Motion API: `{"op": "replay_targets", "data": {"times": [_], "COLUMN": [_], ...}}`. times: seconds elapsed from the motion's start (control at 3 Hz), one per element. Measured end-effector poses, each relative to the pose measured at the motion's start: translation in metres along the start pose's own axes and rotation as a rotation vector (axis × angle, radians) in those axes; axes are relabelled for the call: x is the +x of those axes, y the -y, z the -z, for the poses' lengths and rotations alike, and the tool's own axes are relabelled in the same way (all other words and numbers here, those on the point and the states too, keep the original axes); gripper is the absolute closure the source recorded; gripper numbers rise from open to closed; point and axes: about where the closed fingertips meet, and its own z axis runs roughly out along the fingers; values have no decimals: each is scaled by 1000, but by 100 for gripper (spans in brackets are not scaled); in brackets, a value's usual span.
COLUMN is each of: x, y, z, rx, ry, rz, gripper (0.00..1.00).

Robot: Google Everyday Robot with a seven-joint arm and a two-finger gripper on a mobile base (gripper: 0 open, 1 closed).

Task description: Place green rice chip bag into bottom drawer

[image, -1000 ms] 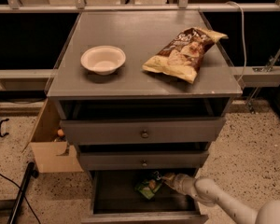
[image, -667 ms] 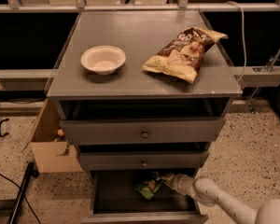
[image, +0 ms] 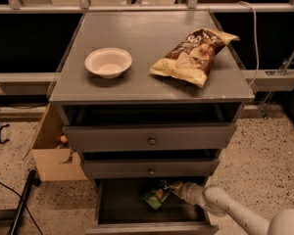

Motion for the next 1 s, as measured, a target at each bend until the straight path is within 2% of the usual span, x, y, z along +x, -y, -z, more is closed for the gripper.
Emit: {"op": "replay_targets", "data": {"times": [0.33, 0.67, 1.0], "x": [0, 0, 0], "y": [0, 0, 0], "z": [0, 0, 0], "rx": [0, 0, 0], "ry": [0, 0, 0], "rz": [0, 0, 0], "gripper": [15, 0, 0]}}
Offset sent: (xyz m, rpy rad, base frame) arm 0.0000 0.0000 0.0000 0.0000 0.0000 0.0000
